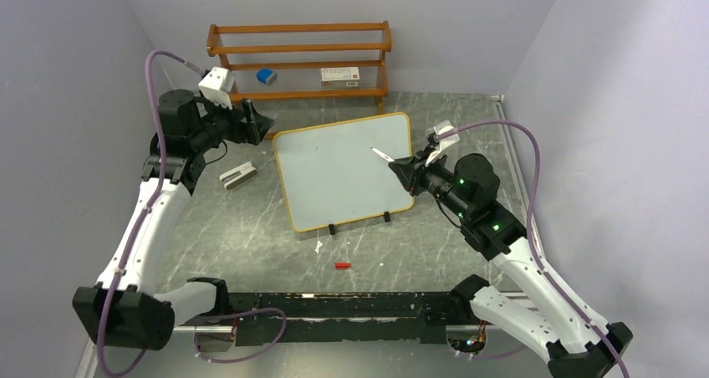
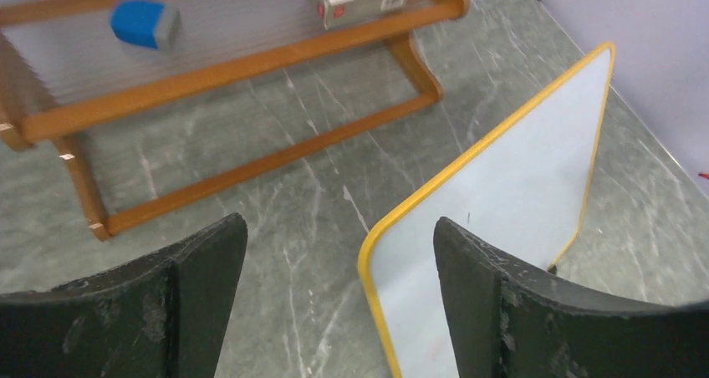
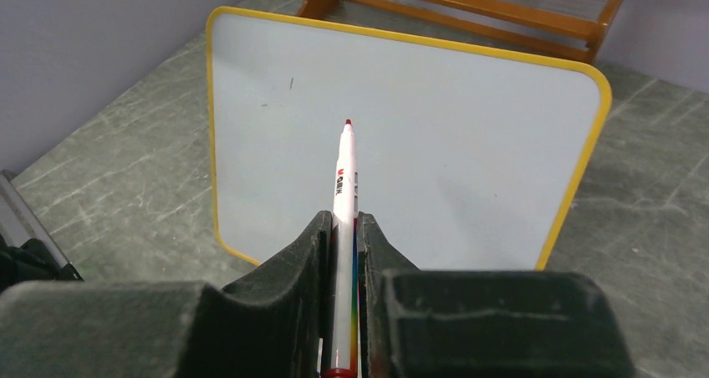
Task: Write a sentence on the whiteboard
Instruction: Hold the whiteboard on the whiteboard stand.
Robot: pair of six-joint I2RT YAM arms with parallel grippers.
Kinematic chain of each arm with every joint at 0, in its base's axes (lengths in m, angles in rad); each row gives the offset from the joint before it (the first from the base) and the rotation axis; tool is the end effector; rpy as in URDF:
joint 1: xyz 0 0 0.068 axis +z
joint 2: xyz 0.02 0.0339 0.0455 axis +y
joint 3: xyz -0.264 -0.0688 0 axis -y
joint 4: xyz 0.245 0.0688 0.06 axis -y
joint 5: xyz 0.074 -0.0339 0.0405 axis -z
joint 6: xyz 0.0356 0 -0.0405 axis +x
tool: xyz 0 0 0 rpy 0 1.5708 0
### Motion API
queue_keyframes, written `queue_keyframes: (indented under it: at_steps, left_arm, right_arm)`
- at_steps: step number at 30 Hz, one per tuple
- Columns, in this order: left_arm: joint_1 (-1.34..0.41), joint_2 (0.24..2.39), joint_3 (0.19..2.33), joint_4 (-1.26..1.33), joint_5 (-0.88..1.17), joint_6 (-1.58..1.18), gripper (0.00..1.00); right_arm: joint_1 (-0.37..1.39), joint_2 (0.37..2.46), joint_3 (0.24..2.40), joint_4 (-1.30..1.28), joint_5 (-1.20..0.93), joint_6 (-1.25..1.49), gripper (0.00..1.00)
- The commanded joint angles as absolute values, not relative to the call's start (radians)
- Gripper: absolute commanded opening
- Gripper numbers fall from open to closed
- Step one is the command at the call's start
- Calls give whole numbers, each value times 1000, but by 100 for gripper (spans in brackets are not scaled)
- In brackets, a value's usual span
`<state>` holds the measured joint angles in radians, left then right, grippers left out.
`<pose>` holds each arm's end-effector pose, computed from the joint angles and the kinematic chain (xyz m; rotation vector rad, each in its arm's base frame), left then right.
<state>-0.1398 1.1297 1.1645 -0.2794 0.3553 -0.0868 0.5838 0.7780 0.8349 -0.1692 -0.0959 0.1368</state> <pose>0.2500 -0.0477 0.3947 0.3014 1.8011 -0.4823 0.1499 0.1031 0.3604 -0.4530 1.6604 0.6189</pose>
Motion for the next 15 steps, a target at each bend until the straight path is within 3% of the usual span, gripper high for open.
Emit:
queue_keyframes:
  at_steps: [1, 9, 15]
  left_arm:
    - [-26, 1203, 1068, -81, 776, -210, 84]
    - [38, 1357, 982, 251, 1109, -389, 74]
    - [23, 1427, 1009, 270, 1156, -388, 61]
  right_arm:
    - [586, 815, 848, -91, -161, 106, 0]
    - [608, 847, 841, -15, -195, 100, 0]
    - [649, 877, 839, -3, -191, 82, 0]
